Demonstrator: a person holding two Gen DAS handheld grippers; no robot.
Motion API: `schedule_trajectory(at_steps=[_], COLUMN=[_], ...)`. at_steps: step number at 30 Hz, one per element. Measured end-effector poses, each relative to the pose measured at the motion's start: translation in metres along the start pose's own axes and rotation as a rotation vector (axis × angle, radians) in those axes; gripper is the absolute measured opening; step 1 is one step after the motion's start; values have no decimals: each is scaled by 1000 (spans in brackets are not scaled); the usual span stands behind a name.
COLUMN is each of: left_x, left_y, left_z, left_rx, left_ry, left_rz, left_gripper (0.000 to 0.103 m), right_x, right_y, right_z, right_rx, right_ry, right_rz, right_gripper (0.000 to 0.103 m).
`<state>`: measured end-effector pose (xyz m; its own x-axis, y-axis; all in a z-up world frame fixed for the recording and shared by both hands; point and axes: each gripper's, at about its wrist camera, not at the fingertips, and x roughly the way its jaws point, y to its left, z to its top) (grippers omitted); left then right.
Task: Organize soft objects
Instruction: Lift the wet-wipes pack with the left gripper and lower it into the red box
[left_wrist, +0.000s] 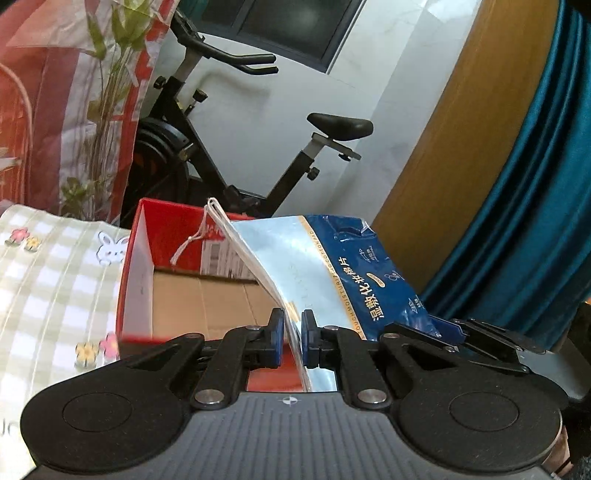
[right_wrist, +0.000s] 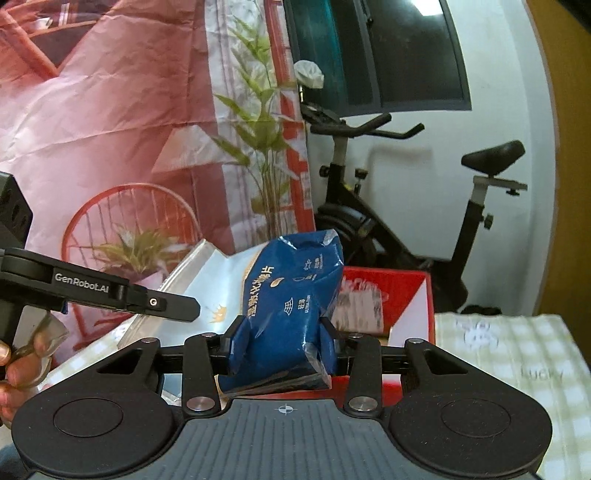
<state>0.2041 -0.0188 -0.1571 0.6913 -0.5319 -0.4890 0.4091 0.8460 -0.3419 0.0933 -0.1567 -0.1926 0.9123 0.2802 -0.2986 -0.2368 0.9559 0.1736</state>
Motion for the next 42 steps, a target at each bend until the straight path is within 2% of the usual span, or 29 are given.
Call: schedule_trajectory(at_steps=[7,15,24,32,33,34,36,42], left_x=[40,81,112,129,130,133,131,116], left_y=[18,28,34,36,37,37,39,43], left_z=[27,42,40,37,36,36,35,40], left_rx=[7,38,65,93,99,108,125,122], left_ry=[22,91,192,227,233,240,235,213], left_rz=[36,66,69,112,129,152,194,214], left_gripper=[11,11,11,13,17,30,45,51], right_x=[51,98,122,132,132,133,132,122], right_y=[-15,-36,-54,-57,-57,-56,-56,-53], right_z=[15,9,-10,-17,-18,-19,-19,-21], right_rx=[-12,68,152,163,162,160,151,150], right_ry=[28,89,172,205,208,210,209,205], right_rz=[-47,-89,-123,-145,-148,-151,-156,-154], right_gripper=[37,37,37,41,42,42,43,46])
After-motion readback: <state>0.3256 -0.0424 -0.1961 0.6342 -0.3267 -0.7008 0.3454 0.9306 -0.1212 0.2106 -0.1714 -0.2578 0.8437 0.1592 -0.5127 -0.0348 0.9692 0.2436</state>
